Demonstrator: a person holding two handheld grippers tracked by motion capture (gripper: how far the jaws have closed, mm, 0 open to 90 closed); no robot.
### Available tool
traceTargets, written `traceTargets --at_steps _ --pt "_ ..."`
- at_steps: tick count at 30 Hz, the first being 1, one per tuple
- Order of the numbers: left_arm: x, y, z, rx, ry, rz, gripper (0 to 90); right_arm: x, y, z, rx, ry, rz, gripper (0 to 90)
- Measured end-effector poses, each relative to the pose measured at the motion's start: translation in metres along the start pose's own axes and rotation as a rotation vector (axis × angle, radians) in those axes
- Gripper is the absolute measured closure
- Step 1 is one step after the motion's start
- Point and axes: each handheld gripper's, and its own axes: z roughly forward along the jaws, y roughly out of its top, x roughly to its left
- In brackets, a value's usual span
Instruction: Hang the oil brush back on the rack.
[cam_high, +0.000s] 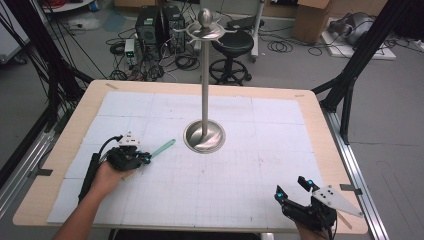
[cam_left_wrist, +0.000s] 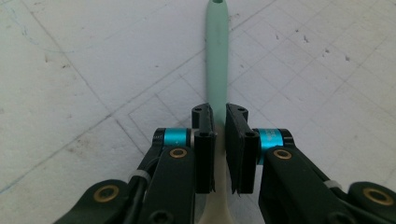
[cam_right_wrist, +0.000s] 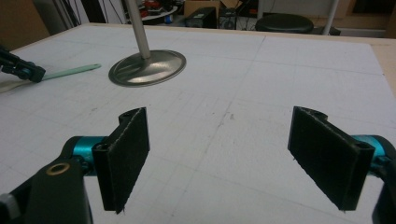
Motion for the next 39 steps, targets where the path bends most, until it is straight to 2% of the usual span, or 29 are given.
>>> traceTargets --at_steps 4,6,7,8,9,10,11,13,15,16,17,18,19,20,22,24,25,26,27,28,29,30,31,32,33,36,37,38,39 --pt "0.000 -0.001 -0.005 0.002 -0.026 -0.005 81.9 -0.002 -0.001 -0.002 -0.003 -0.004 -0.001 19.2" --pt "0.000 -0.001 -0.011 -0.025 -0.033 -0.013 81.9 -0.002 -0.001 -0.003 -0.003 -0.002 0.006 19.2" --pt "-0.001 -0.002 -0.019 -0.067 -0.054 -0.031 81.9 -0.003 -0.001 -0.004 -0.006 -0.001 0.005 19.2" --pt "-0.001 -0.002 -0.019 -0.067 -0.054 -0.031 81.9 -0.003 -0.001 -0.004 -0.006 -0.001 0.005 19.2" --pt "-0.002 -0.002 -0.028 -0.107 -0.076 -0.040 81.8 -0.002 -0.001 -0.004 -0.009 0.005 0.004 19.2" --pt "-0.002 -0.002 -0.028 -0.107 -0.076 -0.040 81.9 -0.002 -0.001 -0.004 -0.009 0.005 0.004 19.2" --pt "-0.006 -0.001 -0.036 -0.154 -0.094 -0.042 81.8 -0.001 0.000 -0.004 -0.009 0.011 -0.002 19.2" --pt "-0.008 0.000 -0.040 -0.182 -0.108 -0.043 81.9 0.000 0.000 -0.003 -0.011 0.022 -0.013 19.2" --pt "-0.016 0.001 -0.050 -0.246 -0.160 -0.027 81.9 0.002 0.000 -0.002 -0.012 0.041 -0.020 19.2" --pt "-0.016 0.001 -0.050 -0.246 -0.160 -0.027 81.8 0.002 0.000 -0.002 -0.012 0.041 -0.020 19.2" --pt "-0.022 0.002 -0.055 -0.282 -0.195 -0.004 81.9 0.004 0.001 0.000 -0.017 0.068 -0.039 19.2" --pt "-0.022 0.002 -0.055 -0.282 -0.195 -0.004 81.9 0.004 0.001 0.000 -0.017 0.068 -0.039 19.2" --pt "-0.030 0.002 -0.060 -0.319 -0.236 0.004 81.8 0.007 0.002 0.001 -0.016 0.099 -0.040 19.1" --pt "-0.030 0.002 -0.060 -0.319 -0.236 0.004 81.8 0.007 0.002 0.001 -0.016 0.099 -0.040 19.1" --pt "-0.040 0.002 -0.067 -0.370 -0.286 0.022 81.8 0.010 0.003 0.005 -0.018 0.152 -0.046 19.1" --pt "-0.043 0.002 -0.069 -0.382 -0.300 0.028 81.8 0.012 0.004 0.006 -0.017 0.174 -0.046 19.1" --pt "-0.046 0.002 -0.071 -0.392 -0.315 0.036 81.8 0.017 0.005 0.008 -0.022 0.222 -0.041 19.1" --pt "-0.048 0.002 -0.073 -0.399 -0.325 0.044 81.8 0.017 0.005 0.008 -0.022 0.222 -0.041 19.1" --pt "-0.053 0.003 -0.076 -0.415 -0.351 0.055 81.8 0.022 0.007 0.012 -0.023 0.273 -0.050 18.0" --pt "-0.053 0.003 -0.076 -0.415 -0.351 0.055 81.8 0.022 0.007 0.012 -0.023 0.273 -0.050 18.0" --pt "-0.058 0.003 -0.078 -0.434 -0.373 0.067 81.8 0.027 0.010 0.016 -0.025 0.314 -0.068 17.7" --pt "-0.058 0.003 -0.078 -0.434 -0.373 0.067 81.8 0.027 0.010 0.016 -0.025 0.314 -0.068 17.7" --pt "-0.062 0.004 -0.080 -0.441 -0.388 0.081 81.8 0.032 0.013 0.019 -0.024 0.358 -0.077 17.7" --pt "-0.064 0.004 -0.080 -0.444 -0.398 0.093 81.8 0.032 0.013 0.019 -0.024 0.358 -0.077 17.7" --pt "-0.069 0.006 -0.082 -0.446 -0.424 0.122 81.8 0.036 0.017 0.022 -0.021 0.420 -0.089 17.8" --pt "-0.076 0.008 -0.083 -0.443 -0.448 0.148 81.8 0.042 0.022 0.028 -0.020 0.496 -0.107 18.2" --pt "-0.079 0.008 -0.083 -0.445 -0.456 0.156 81.8 0.042 0.022 0.028 -0.020 0.496 -0.107 18.2" --pt "-0.083 0.009 -0.083 -0.443 -0.467 0.166 81.7 0.044 0.024 0.030 -0.014 0.522 -0.106 18.7" --pt "-0.090 0.011 -0.083 -0.435 -0.479 0.195 81.7 0.049 0.030 0.035 -0.011 0.576 -0.109 20.7"
